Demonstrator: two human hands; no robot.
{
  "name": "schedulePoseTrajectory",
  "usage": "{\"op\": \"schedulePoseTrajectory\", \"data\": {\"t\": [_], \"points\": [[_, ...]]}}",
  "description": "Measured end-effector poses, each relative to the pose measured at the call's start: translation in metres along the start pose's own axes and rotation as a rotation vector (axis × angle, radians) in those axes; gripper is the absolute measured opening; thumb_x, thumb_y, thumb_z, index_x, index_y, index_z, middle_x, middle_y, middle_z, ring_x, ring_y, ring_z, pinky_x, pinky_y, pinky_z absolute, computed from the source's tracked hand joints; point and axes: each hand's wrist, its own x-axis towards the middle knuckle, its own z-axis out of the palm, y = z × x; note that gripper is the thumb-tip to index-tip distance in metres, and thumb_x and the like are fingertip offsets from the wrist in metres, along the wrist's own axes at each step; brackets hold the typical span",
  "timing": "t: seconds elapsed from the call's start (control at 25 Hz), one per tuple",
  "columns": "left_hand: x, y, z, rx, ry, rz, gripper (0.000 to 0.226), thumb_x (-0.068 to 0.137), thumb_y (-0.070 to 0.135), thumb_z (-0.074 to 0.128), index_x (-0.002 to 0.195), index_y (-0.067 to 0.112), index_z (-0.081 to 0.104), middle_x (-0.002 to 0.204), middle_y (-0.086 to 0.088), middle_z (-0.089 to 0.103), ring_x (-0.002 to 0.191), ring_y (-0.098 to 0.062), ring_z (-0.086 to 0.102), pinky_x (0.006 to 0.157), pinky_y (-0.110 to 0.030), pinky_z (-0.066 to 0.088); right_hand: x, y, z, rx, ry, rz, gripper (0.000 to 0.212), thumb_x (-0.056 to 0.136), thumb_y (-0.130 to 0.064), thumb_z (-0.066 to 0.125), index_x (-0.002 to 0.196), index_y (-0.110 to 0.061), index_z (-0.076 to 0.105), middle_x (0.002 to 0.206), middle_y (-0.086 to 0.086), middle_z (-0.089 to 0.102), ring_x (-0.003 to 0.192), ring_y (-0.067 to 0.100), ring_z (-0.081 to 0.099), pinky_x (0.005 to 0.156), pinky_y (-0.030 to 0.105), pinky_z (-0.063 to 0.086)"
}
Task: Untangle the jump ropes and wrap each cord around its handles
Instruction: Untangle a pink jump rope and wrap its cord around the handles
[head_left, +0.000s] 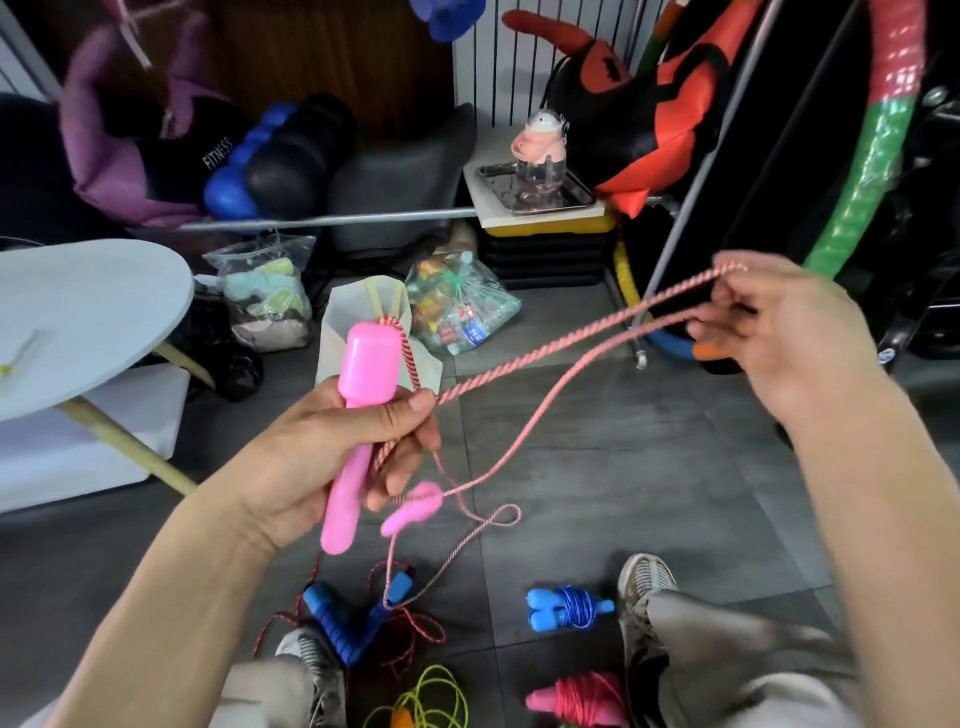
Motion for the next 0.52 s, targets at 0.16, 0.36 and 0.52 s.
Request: {"op": "schedulePoseTrajectory", "data": {"t": [0.16,0.36,0.52], "points": [[0.005,-0.002,0.007,-0.038,0.114,-0.002,0.026,0.078,0.027,0.066,0.064,0.005,0.067,0.042,-0.009,0.043,0.031,-0.013,0.037,0.035,-0.015,0.027,-0.011,0.028,0.022,-0.494,-0.087,-0.109,0.048,0.083,0.01,0.05,0.119,-0.02,0.06,0.112,0.0,0.064,0.058,0.014,0.059,0.05,0.028,0.055],[0.017,-0.008,0.027,-0.016,0.126,-0.033,0.025,0.079,0.021,0.062,0.081,-0.003,0.061,0.046,-0.001,0.054,0.031,-0.009,0.038,0.032,-0.016,0.03,-0.062,0.056,0.071,-0.42,-1.008,0.15,0.017,0.096,0.0,0.055,0.107,-0.006,0.065,0.089,0.007,0.069,0.065,0.019,0.064,0.057,0.029,0.056],[0.018,-0.011,0.021,-0.025,0.124,-0.063,0.023,0.079,0.024,0.071,0.078,0.001,0.069,0.05,-0.01,0.051,0.037,-0.016,0.043,0.037,-0.019,0.036,-0.036,0.048,0.062,-0.405,-0.533,0.024,0.014,0.096,-0.003,0.056,0.094,-0.004,0.07,0.073,0.008,0.058,0.056,0.015,0.06,0.056,0.031,0.06]]}}
